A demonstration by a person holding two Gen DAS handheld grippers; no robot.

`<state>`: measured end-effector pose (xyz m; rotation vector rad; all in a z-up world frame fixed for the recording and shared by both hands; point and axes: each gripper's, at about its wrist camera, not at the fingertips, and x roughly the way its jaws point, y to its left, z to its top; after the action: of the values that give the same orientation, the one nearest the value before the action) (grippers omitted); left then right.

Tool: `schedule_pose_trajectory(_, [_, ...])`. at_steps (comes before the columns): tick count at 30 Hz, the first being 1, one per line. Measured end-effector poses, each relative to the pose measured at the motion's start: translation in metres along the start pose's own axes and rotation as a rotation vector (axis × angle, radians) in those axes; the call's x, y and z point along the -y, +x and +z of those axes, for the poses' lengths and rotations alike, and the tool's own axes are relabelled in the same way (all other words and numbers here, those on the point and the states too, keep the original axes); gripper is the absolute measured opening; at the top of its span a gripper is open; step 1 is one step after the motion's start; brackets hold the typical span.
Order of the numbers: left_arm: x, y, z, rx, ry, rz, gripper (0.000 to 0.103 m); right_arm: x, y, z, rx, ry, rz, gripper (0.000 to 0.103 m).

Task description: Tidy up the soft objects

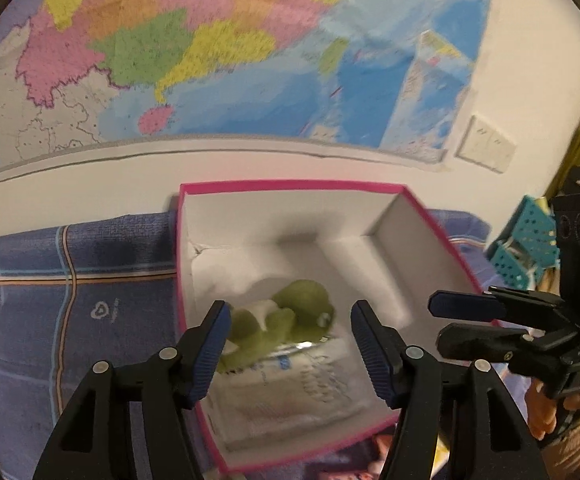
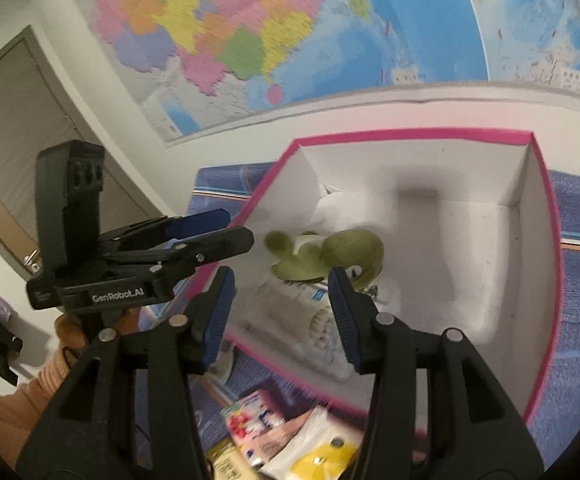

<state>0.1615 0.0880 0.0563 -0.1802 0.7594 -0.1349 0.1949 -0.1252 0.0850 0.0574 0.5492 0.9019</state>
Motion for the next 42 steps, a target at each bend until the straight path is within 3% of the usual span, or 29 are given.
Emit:
schedule_pose_trajectory(9, [0.037,-0.042,-0.028,0.053,0.042,-0.106,0.070,-0.027,-0.065,-0.025,0.087,-0.054,0.025,0.057])
schedule_pose_trajectory(19, [0.081,-0.050,-0.077,-0.009,0.147,-0.191,0.070,-0.019,-0.109,-0.082,0.072,-0.044,-0.028,0.057])
schedule_pose_trajectory(36, [0.095,-0.042,-0.145,-0.138,0.145,-0.222,0.070,0.014,-0.101,-0.162,-0.054,0.102,-0.056,0.057])
schedule_pose_trajectory(42, [0.087,-0.025,-0.150,-0.175,0.114,-0.190,0.070,0.014,-0.083,-0.164,-0.077,0.117,0.015,0.057])
